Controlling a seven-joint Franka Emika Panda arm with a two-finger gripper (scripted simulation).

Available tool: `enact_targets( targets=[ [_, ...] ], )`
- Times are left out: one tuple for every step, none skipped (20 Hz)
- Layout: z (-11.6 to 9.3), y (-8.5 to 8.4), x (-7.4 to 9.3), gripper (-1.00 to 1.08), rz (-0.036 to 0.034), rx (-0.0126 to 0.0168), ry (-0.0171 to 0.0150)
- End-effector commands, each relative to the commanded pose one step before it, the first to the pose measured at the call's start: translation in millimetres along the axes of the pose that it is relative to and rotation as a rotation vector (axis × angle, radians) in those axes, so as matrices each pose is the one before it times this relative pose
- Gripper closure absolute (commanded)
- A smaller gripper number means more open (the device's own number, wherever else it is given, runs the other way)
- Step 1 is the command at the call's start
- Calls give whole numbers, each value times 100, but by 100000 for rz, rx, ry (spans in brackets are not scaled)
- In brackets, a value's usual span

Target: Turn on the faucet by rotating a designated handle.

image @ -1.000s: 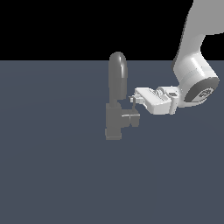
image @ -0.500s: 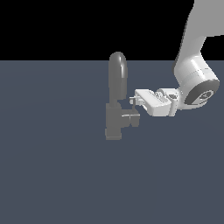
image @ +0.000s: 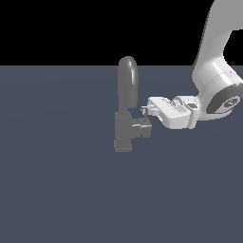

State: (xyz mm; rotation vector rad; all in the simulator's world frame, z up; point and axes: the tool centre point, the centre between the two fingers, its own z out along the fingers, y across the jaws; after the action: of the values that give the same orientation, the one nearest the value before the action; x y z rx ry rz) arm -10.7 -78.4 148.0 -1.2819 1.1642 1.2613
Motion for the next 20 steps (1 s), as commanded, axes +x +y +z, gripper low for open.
enact_targets(
  targets=[
    [5,1121,-393,108,471,-657,-671],
    [3,294,-73,108,0,0,0],
    [3,297,-73,108,0,0,0],
    [2,300,-74,108,0,0,0],
    [0,0,0,108,0,0,0],
    [-5,-806,-80,108,-1141,494,713],
    [1,380,181,108,76,-32,-53],
    [-1,386,177,108,66,-28,-46],
    [0,388,184,108,76,-32,-52],
    [0,391,186,108,76,-32,-52],
    [0,395,187,108,76,-32,-52],
    [0,399,189,108,76,-32,-52],
    [-1,402,190,108,77,-32,-51],
    [-1,406,192,108,77,-32,-51],
    [-1,409,193,108,77,-32,-51],
    [0,411,201,108,86,-36,-56],
    [-2,417,197,108,78,-32,-50],
    [-2,420,199,108,78,-32,-49],
    [-2,422,207,108,88,-36,-53],
    [-4,428,205,108,80,-32,-46]
  ],
)
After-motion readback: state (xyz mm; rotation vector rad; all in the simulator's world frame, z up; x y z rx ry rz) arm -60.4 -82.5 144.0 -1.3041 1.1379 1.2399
